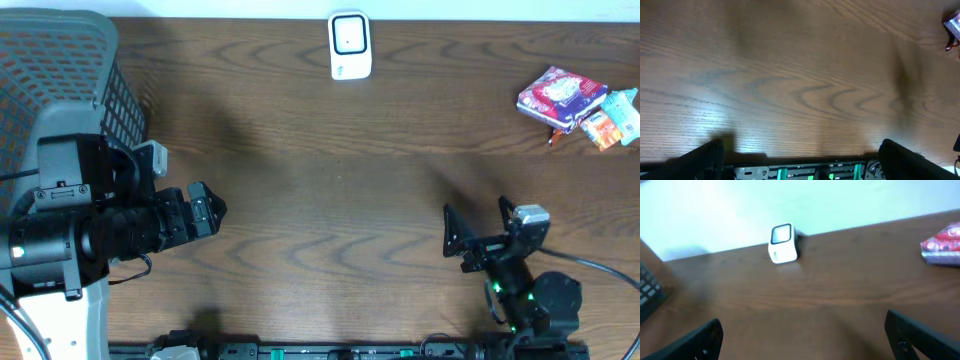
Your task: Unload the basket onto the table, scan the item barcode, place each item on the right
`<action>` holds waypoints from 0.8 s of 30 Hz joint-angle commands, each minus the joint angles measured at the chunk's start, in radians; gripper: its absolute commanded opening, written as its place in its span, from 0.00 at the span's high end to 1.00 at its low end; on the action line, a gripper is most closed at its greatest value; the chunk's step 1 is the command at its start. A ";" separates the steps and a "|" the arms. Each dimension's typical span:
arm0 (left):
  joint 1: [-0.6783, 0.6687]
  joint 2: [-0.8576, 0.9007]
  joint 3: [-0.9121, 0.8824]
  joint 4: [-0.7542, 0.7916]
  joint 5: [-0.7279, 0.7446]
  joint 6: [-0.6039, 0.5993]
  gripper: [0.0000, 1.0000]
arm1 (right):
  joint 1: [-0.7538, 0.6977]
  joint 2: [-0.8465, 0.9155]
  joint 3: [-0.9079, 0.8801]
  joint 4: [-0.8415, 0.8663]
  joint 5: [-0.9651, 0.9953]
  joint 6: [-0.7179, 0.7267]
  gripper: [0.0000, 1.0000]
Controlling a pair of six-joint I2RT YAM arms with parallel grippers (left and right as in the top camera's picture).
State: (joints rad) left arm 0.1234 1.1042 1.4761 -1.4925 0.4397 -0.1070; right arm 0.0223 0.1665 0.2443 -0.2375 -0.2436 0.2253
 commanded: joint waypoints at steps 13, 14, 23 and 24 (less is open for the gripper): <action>0.003 0.001 -0.002 -0.003 0.005 0.005 0.02 | 0.045 -0.153 -0.239 0.246 0.003 -0.093 0.01; 0.003 0.001 -0.002 -0.003 0.005 0.005 0.02 | 0.045 -0.153 -0.239 0.242 0.014 -0.101 0.01; 0.003 0.001 -0.002 -0.003 0.005 0.005 0.02 | 0.045 -0.153 -0.239 0.181 0.017 -0.137 0.01; 0.003 0.001 -0.002 -0.003 0.005 0.005 0.02 | 0.045 -0.154 -0.239 0.181 0.017 -0.137 0.01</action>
State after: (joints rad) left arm 0.1234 1.1042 1.4761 -1.4925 0.4397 -0.1070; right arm 0.0612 0.0231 0.0090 -0.0532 -0.2352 0.1043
